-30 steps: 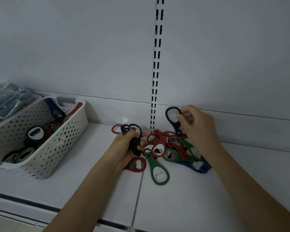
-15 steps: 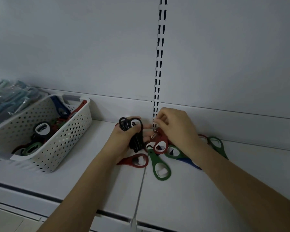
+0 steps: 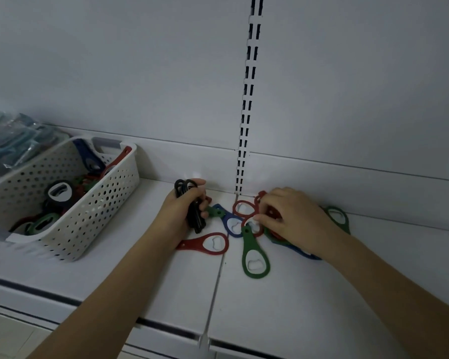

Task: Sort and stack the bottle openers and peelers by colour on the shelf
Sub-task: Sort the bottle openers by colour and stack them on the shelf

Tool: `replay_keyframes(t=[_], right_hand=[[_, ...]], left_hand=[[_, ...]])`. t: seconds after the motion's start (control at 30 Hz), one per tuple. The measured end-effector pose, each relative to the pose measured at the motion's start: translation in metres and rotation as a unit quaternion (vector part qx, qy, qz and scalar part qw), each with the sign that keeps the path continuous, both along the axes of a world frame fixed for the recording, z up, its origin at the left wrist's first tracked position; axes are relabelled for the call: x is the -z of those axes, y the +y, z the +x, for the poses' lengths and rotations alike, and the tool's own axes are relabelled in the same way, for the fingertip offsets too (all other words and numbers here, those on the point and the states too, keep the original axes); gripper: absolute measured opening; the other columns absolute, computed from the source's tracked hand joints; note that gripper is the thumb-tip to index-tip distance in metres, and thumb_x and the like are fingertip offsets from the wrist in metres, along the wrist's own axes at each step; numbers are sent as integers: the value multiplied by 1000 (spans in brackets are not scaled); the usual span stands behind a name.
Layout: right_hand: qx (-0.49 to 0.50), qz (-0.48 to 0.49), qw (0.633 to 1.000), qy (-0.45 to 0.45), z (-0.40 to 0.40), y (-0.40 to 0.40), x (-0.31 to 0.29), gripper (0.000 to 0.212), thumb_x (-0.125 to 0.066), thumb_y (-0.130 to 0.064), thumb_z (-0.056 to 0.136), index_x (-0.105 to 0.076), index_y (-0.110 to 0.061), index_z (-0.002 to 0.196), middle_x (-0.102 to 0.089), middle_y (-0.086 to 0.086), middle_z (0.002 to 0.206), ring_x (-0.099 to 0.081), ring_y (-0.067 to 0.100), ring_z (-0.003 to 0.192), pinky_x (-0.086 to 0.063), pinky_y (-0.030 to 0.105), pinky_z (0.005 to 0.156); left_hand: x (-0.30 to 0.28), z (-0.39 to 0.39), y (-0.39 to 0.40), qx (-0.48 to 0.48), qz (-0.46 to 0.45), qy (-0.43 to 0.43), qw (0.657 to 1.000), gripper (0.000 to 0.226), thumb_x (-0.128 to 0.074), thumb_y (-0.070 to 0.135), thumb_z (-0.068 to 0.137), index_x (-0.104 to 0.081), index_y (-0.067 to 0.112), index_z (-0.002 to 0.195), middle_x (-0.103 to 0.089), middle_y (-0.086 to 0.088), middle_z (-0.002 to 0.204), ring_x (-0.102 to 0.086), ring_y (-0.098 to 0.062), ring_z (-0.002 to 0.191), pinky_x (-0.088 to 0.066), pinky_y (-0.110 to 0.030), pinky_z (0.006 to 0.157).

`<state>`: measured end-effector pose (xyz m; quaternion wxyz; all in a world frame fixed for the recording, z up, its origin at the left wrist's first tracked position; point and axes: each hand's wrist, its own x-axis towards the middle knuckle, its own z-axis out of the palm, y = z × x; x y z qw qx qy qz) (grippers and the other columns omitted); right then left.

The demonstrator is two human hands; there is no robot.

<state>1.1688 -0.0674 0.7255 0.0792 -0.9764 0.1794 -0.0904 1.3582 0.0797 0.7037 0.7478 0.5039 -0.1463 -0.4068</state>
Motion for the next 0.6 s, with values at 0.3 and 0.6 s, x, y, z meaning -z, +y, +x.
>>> replay_keyframes(t=[0.3, 0.6], right_hand=[[54, 179, 981, 54, -67, -37, 15, 67, -60, -58, 86, -36, -40, 146, -48, -18, 135, -46, 2, 118, -39, 18, 97], [199, 92, 976, 5, -97, -47, 32, 37, -64, -39, 90, -57, -20, 121, -53, 0, 123, -51, 14, 105, -45, 27, 84]], left_hand=[[4, -6, 2, 25, 44, -111, 992, 18, -55, 3, 96, -60, 8, 112, -53, -12, 72, -50, -19, 58, -47, -30, 55], [-16, -38, -25, 70, 121, -284, 948, 16, -57, 13, 98, -62, 24, 110, -58, -4, 68, -56, -17, 62, -56, -30, 65]])
